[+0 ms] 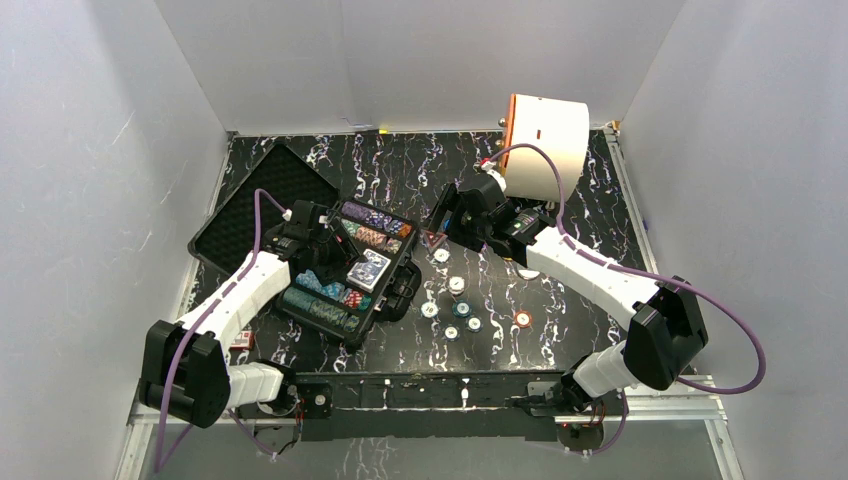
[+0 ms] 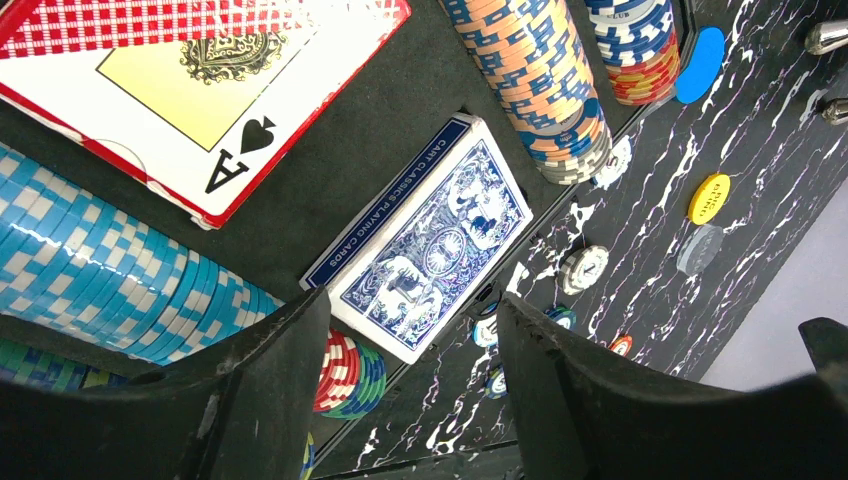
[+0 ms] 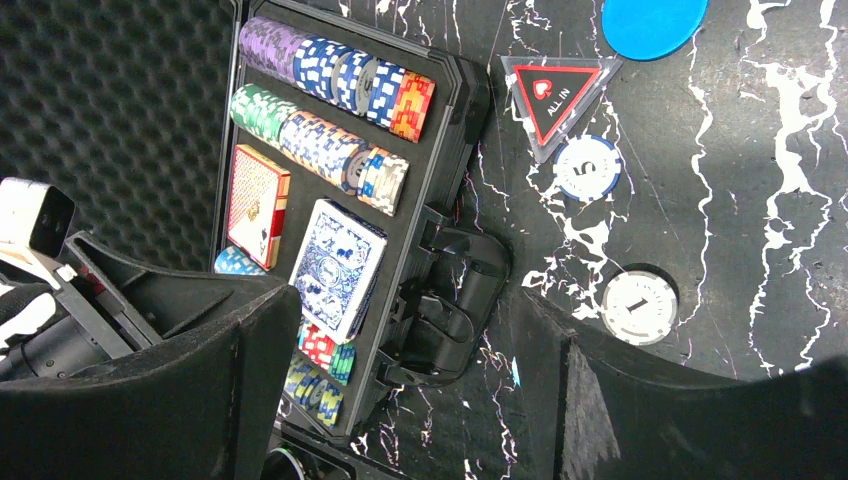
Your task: Pack up texas hold em set
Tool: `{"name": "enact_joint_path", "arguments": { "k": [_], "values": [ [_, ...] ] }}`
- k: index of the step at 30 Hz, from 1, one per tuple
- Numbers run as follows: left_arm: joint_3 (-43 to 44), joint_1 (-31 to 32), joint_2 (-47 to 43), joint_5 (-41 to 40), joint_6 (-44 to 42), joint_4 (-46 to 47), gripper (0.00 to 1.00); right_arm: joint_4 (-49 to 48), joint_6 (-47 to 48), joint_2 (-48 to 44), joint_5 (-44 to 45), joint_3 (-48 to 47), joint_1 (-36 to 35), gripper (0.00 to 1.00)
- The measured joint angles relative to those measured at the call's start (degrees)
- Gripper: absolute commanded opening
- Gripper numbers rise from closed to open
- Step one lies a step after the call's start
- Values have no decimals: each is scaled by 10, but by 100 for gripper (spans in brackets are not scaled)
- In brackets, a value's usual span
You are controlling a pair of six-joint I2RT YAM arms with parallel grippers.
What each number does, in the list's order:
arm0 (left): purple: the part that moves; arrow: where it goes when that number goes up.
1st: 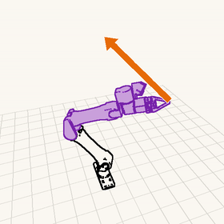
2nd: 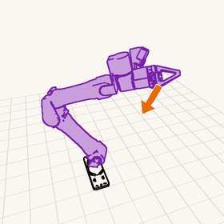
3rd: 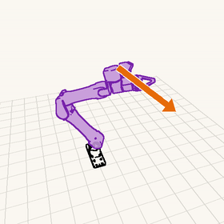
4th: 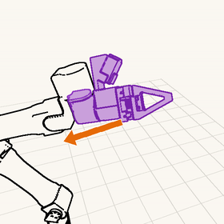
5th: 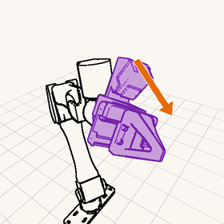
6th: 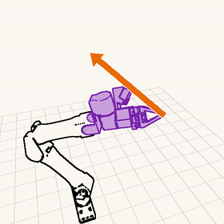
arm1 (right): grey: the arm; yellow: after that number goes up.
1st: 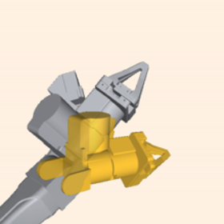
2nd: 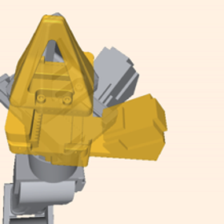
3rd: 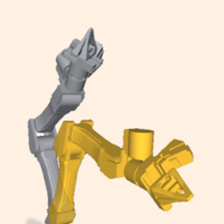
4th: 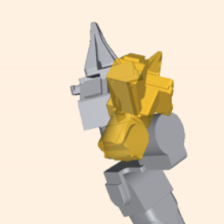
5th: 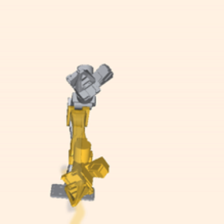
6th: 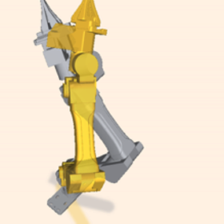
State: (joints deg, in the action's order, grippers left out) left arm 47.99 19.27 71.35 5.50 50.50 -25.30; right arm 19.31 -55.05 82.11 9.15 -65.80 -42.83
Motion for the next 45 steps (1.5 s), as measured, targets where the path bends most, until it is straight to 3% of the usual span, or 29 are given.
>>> {"name": "enact_joint_path", "arguments": {
  "k": [3, 6, 10, 19, 26, 41, 45],
  "values": [
    [0, 0, 3, 0, -2, -1, 64, 0, 0, 0, 1, 0, 0, 83],
    [0, 0, 2, -4, -6, -4, 74, 1, 0, 0, 1, 0, 0, 83],
    [1, 0, -3, -9, -10, -19, 76, 1, 0, 0, 1, 0, 0, 83],
    [1, 0, -1, 8, -10, -17, 59, 1, 0, 0, -1, 0, 0, 83],
    [1, 0, 15, 14, -8, -4, 62, 1, -1, 0, 0, 9, 0, 83],
    [-7, 0, 37, 17, -19, 4, 49, 3, -1, 0, 2, 17, 0, 83],
    [6, 0, 40, 0, -39, -14, 54, 4, 7, 0, 7, 18, 0, 86]
  ]
}}
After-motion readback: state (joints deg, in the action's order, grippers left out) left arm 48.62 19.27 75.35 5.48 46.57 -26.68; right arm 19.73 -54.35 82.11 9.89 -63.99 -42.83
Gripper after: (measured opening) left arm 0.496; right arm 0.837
